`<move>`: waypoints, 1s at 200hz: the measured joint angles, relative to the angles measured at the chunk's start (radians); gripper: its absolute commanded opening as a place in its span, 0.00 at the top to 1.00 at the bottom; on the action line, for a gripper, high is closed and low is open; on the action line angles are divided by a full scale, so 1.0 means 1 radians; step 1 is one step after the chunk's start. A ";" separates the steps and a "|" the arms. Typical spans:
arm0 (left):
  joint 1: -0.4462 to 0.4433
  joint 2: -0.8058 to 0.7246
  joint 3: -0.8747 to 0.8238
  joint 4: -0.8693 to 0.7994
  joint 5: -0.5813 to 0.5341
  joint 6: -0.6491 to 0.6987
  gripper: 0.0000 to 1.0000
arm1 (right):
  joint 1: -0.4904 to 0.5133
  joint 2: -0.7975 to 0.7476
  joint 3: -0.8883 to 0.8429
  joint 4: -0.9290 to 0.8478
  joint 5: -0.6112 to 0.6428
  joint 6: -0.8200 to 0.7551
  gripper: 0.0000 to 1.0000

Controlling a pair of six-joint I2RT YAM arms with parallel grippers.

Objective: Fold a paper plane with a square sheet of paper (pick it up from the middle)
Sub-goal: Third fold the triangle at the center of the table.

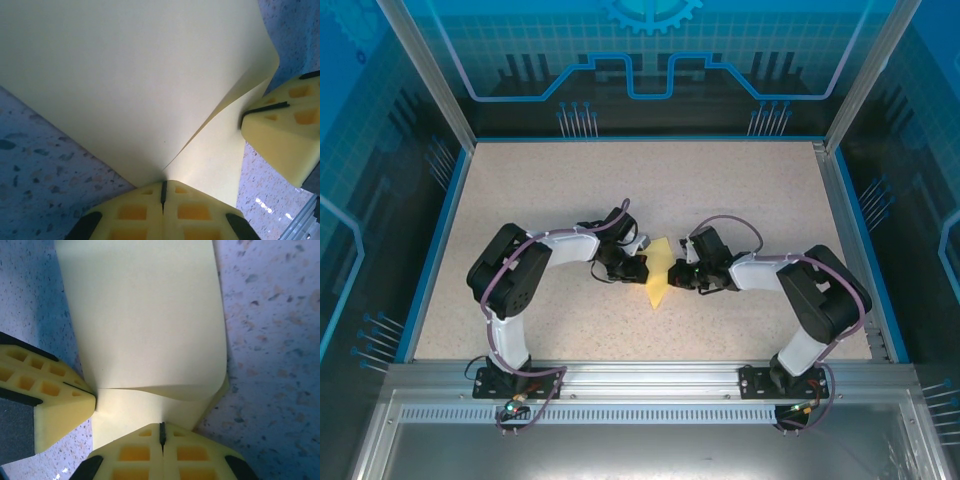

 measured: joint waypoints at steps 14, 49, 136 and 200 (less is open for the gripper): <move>0.000 0.001 0.002 -0.002 0.000 0.000 0.95 | 0.000 -0.006 0.000 -0.002 0.000 0.000 1.00; 0.000 0.003 0.004 -0.003 0.000 0.004 0.94 | 0.029 -0.014 0.019 -0.015 0.000 0.000 1.00; 0.000 0.005 0.007 -0.008 0.000 0.008 0.95 | 0.032 0.054 0.072 -0.034 0.013 -0.029 1.00; -0.001 0.005 0.007 -0.006 -0.001 0.018 0.95 | -0.029 0.054 0.071 -0.037 -0.008 -0.069 1.00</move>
